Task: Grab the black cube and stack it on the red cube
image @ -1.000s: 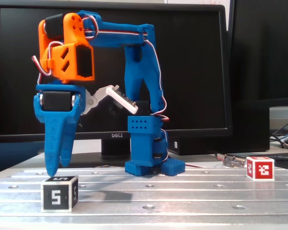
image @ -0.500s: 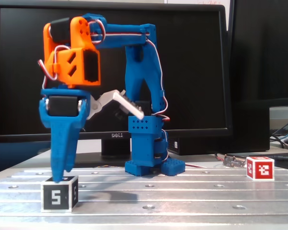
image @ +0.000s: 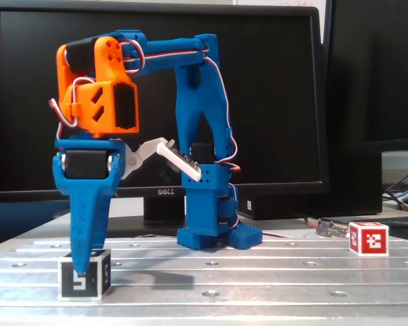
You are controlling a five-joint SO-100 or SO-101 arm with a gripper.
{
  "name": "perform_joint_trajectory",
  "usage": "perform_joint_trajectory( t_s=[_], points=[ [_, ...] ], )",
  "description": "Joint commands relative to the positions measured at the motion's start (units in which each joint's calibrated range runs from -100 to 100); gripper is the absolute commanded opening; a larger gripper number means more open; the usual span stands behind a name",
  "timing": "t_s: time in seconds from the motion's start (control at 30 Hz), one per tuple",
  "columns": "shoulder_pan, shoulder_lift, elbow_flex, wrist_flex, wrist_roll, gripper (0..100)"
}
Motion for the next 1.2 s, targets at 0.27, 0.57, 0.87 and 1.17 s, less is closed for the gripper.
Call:
perform_joint_trajectory(
  t_s=[0.27,0.57,0.87,1.17],
  points=[
    [-0.03,1.39,-0.69,-2.28,0.18,30],
    [0.04,2.98,-0.42,-2.28,0.23,30],
    [0.04,3.14,-0.06,-3.39,0.23,30],
    [0.26,4.81,-0.15,-3.39,0.23,30]
  ],
)
